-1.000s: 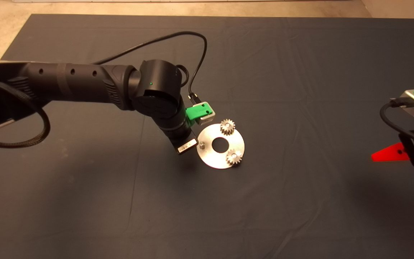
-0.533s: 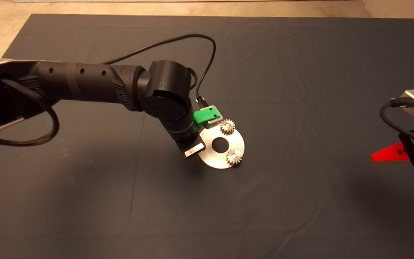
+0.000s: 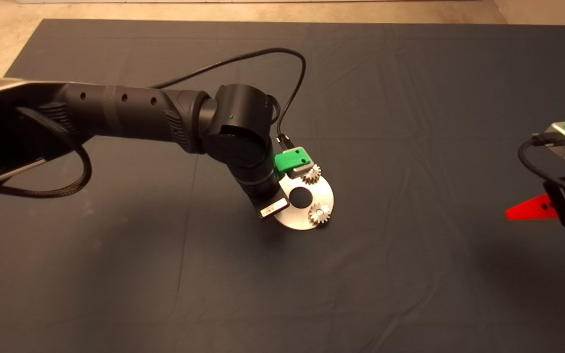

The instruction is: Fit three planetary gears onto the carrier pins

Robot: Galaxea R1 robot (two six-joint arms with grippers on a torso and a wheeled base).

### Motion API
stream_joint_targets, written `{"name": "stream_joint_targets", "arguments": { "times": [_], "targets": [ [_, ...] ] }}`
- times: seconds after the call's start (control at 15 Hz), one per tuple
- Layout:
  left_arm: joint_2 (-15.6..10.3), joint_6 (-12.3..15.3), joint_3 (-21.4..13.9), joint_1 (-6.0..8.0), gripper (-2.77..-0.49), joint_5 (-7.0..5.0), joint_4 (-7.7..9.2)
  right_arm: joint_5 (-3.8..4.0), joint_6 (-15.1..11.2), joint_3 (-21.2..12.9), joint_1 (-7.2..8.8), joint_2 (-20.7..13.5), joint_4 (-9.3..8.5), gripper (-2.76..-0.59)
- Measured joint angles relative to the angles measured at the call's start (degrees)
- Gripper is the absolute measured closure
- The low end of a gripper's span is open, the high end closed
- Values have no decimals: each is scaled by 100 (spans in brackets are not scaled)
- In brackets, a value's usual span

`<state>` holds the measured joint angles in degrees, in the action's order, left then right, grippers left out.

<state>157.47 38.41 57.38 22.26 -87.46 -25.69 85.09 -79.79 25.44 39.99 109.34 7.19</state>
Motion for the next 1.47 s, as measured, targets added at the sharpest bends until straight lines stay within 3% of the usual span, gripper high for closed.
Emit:
{"name": "stream_joint_targets", "arguments": {
  "times": [1.13, 1.47],
  "targets": [
    [128, -16, 278, -21, -70, 0, 15, -12, 0, -2, 0, 0, -4, -147],
    [128, -21, 358, -115, -70, 0, 11, -9, 0, -4, 1, 0, -4, -147]
  ]
}}
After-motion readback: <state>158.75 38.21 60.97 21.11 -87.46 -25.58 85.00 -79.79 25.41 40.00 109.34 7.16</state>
